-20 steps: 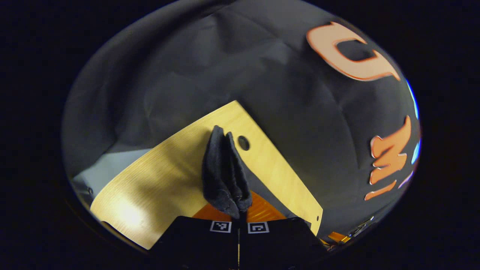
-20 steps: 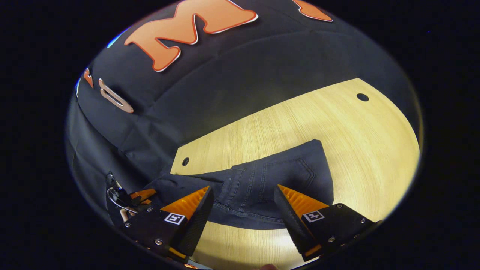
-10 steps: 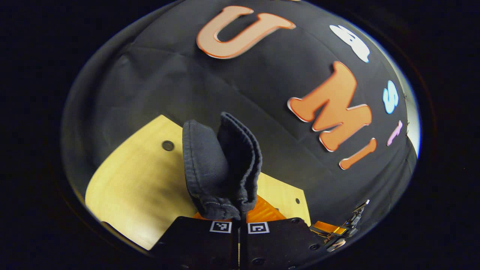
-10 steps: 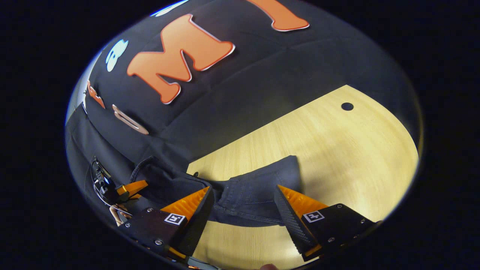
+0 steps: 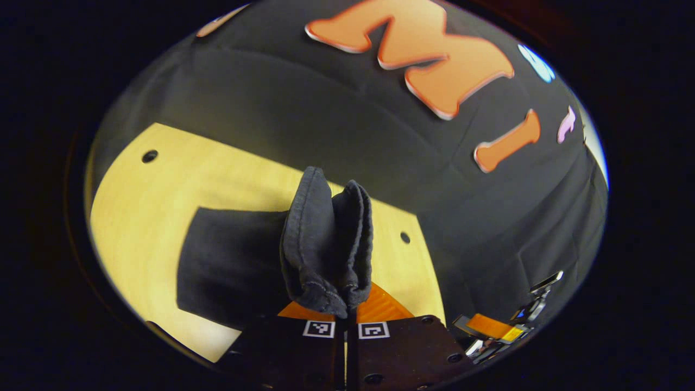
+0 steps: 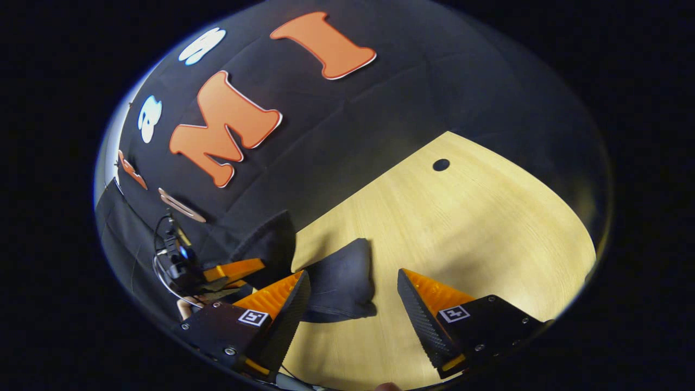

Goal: Grasp the waist and the cuffs of the jeans and fold them to make the two legs overlap; first hold the waist and fold one-third of the jeans toward the cuffs, then hold the cuffs and fold the remaining one-third in the same direction to finish folding.

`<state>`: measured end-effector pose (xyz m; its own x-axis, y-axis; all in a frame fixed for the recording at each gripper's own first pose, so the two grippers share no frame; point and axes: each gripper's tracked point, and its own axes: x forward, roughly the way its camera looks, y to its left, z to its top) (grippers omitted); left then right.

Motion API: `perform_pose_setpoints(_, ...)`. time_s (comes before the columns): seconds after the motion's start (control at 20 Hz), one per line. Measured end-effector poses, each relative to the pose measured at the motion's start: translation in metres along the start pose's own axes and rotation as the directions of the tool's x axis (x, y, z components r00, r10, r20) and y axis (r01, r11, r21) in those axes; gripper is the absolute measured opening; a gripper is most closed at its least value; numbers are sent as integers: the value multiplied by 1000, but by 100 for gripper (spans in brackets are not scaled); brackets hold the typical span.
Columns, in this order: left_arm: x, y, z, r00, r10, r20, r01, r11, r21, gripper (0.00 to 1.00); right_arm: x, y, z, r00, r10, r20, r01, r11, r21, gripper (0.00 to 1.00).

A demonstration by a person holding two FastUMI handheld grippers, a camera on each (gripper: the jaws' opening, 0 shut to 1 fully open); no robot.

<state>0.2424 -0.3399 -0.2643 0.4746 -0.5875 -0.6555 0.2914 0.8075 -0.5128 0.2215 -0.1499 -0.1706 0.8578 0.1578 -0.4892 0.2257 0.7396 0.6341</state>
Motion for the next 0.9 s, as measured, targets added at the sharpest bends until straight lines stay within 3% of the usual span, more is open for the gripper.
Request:
perform_pose_setpoints(0.1,34,-4,-31,994,69,-81,-64,996,58,2,-6,-15,1,1000,-18,0,18,1000,12,98)
perform_pose_setpoints(0.25,44,7,-77,966,206,-156,-191,976,105,2,-15,-27,1,1000,-27,-2,27,999,24,98)
perform_pose_setpoints(0.35,54,-5,-90,963,202,-177,-191,978,78,5,-20,-31,1,1000,-24,-4,24,999,29,98)
perform_pose_setpoints(0.6,47,-17,-91,970,161,-180,-140,982,129,98,-24,-19,1,1000,4,-4,-4,1000,30,98)
perform_pose_setpoints(0.75,8,-41,-80,986,97,-132,-75,985,156,98,-25,-1,2,1000,14,8,-14,1000,-10,98)
perform_pose_setpoints(0.9,-47,-49,-54,998,65,-20,-60,975,212,98,-26,35,17,998,40,45,-36,996,-83,98)
